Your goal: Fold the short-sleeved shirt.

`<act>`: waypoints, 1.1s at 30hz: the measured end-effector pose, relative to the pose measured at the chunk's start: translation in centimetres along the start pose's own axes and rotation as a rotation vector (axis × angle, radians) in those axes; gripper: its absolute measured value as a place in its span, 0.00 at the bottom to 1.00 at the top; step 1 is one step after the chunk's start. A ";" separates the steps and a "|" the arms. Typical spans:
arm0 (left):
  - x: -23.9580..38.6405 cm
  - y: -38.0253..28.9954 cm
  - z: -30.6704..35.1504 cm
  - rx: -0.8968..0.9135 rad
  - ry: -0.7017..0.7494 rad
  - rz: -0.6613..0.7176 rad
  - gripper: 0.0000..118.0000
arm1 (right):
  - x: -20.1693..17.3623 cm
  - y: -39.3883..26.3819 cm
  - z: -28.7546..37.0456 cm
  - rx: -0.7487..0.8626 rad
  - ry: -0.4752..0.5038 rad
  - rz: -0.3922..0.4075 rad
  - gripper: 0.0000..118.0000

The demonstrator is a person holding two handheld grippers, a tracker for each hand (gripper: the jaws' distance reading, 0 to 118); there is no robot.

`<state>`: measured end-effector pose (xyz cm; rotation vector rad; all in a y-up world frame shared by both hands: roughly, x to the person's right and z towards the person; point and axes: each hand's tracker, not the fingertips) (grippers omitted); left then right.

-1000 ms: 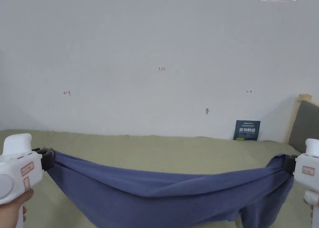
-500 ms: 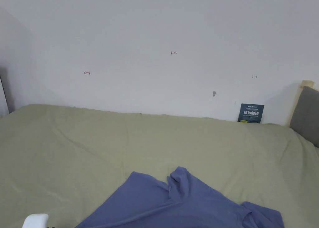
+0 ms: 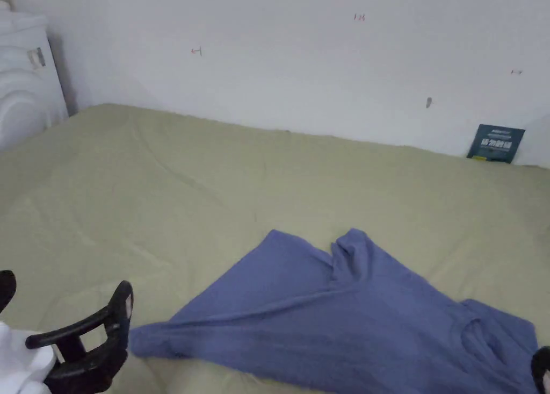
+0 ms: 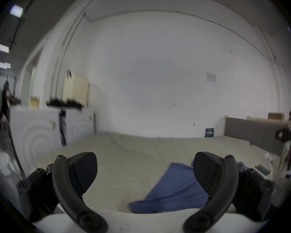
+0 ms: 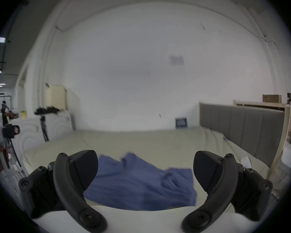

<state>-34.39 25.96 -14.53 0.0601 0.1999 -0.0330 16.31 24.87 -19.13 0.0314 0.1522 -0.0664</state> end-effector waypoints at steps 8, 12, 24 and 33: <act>0.1 -1.0 1.1 -0.126 0.045 -0.055 0.03 | -4.3 0.3 -0.9 -0.056 -0.081 0.140 0.00; -0.9 -2.8 -2.5 -0.287 0.007 -0.051 0.03 | -3.9 0.0 -1.8 -0.100 0.011 0.049 0.00; -5.5 -18.7 -17.8 -0.791 -0.140 0.102 0.98 | -3.4 -2.5 -6.4 -0.290 -0.023 0.026 0.00; -5.1 -23.4 -23.2 -0.884 -0.172 -0.009 0.65 | -4.6 -3.3 -9.5 -0.373 -0.016 0.036 0.00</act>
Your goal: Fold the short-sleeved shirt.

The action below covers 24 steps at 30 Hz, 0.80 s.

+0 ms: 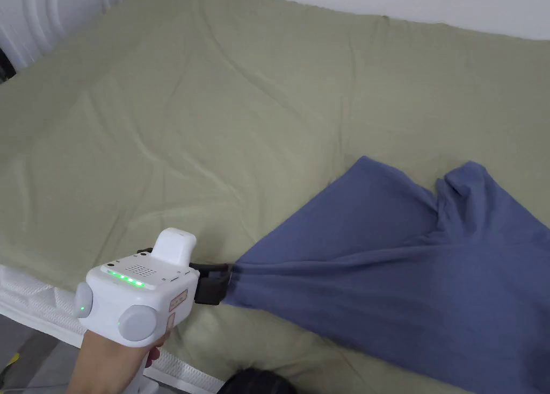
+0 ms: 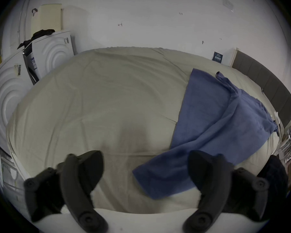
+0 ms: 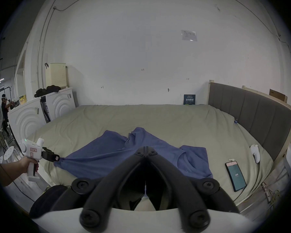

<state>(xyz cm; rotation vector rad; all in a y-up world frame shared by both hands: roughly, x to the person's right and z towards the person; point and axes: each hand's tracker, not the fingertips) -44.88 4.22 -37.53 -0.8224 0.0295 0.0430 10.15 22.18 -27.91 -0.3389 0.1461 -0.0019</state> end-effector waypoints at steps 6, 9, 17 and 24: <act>1.8 -1.0 1.6 -0.038 -0.073 0.024 0.25 | 0.6 0.0 -0.1 -0.007 0.023 -0.021 0.00; 1.9 -1.5 2.2 -0.040 -0.123 0.062 0.01 | 0.4 0.3 -0.2 -0.006 0.027 -0.019 0.00; 4.1 -0.7 6.7 0.091 -0.092 0.068 0.01 | 2.0 2.7 -6.7 -0.126 0.066 0.100 0.00; 4.4 -0.4 6.8 0.128 -0.117 0.080 0.01 | 4.6 4.3 -24.6 -0.347 0.099 0.218 0.00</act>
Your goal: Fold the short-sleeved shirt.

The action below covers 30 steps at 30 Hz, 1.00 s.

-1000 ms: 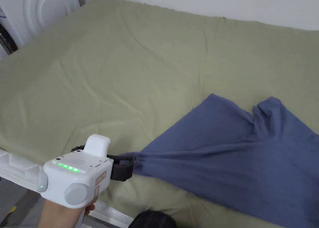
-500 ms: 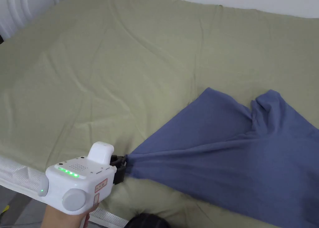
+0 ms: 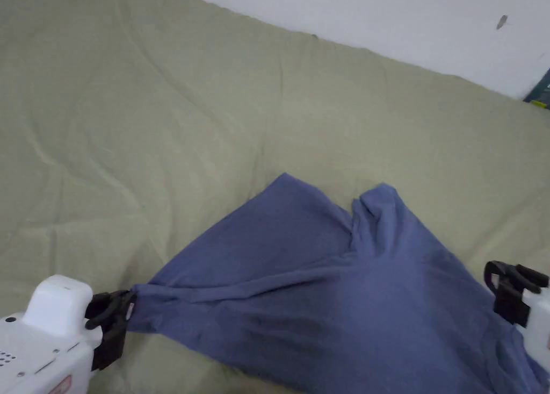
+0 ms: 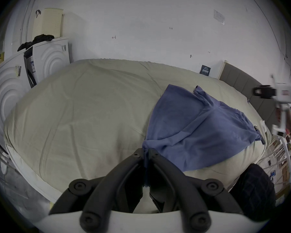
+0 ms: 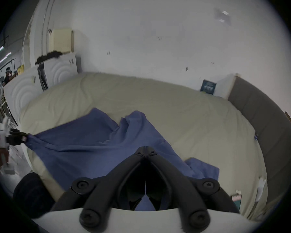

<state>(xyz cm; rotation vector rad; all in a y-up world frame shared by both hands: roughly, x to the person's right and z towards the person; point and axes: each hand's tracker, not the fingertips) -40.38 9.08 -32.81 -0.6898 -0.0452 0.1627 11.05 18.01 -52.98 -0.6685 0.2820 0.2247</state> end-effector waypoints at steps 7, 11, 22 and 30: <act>-0.1 0.1 0.1 0.007 0.009 0.012 0.01 | 3.8 3.0 -17.5 -0.245 0.063 0.000 1.00; 0.0 0.0 0.3 -0.006 0.031 0.021 0.01 | 5.6 1.3 -21.7 -0.356 -0.044 -0.049 1.00; 0.1 1.5 -0.7 0.012 0.024 0.026 0.01 | 6.8 -0.6 -14.4 -0.271 -0.013 -0.325 0.03; -1.1 7.4 -0.5 0.135 -0.002 0.131 0.00 | 7.1 7.4 -2.4 -0.018 0.055 -0.203 0.03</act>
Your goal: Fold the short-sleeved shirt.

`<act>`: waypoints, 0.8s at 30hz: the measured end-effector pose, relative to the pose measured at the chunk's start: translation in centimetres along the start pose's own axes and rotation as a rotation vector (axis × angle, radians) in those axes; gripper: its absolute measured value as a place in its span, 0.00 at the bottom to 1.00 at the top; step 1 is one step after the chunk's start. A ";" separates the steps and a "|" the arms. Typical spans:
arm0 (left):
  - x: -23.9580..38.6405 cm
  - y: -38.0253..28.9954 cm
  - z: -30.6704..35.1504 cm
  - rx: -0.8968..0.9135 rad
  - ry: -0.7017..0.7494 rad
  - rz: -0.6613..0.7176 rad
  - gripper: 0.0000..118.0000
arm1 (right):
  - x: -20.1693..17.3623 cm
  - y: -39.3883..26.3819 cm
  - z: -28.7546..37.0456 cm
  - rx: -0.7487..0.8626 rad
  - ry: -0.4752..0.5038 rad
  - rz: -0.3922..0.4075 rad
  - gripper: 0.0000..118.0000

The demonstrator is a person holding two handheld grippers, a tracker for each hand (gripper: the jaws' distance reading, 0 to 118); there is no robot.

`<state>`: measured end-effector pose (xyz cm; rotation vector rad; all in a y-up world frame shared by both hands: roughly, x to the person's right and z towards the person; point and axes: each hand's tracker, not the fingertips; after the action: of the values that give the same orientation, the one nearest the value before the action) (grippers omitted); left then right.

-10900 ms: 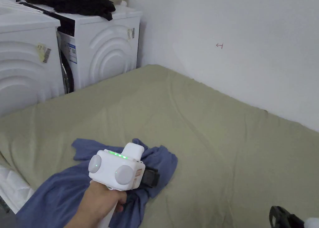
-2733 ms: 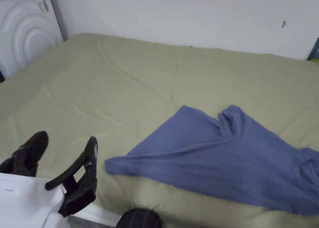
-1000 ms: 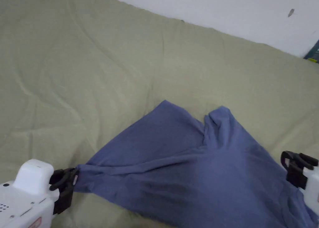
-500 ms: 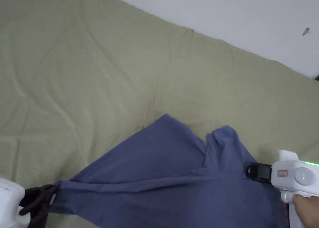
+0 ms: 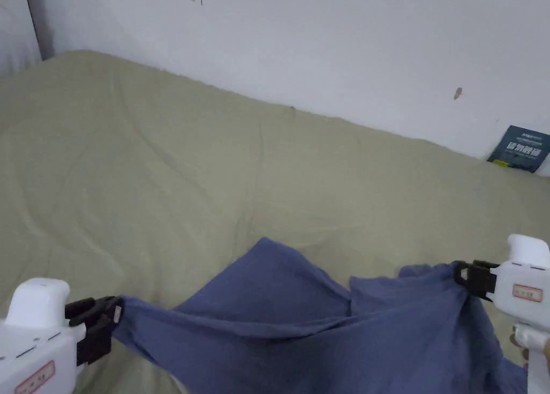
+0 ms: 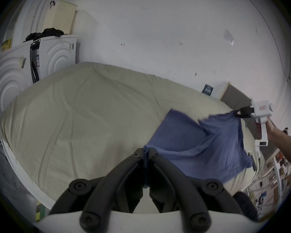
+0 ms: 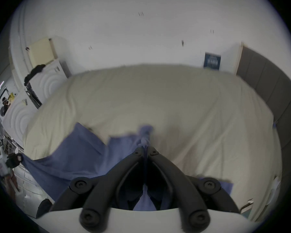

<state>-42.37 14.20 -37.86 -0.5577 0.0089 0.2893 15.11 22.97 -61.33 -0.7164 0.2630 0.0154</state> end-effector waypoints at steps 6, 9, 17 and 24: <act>3.8 11.0 1.8 0.187 -0.050 -0.070 0.00 | 0.1 6.9 14.3 0.229 -0.019 -0.027 0.03; 6.0 17.1 2.6 0.262 -0.073 -0.103 0.00 | 1.1 11.3 18.9 0.305 -0.037 0.018 0.03; 11.6 32.6 3.8 0.407 -0.046 -0.176 0.00 | 4.0 21.4 28.0 0.555 -0.097 -0.008 0.03; 14.9 41.5 6.0 0.527 0.011 -0.163 0.00 | 4.8 27.8 29.5 0.710 -0.105 -0.026 0.03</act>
<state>-39.80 54.89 -55.65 -0.0351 0.0488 0.1157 23.74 62.81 -59.23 -0.0126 0.1417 -0.0631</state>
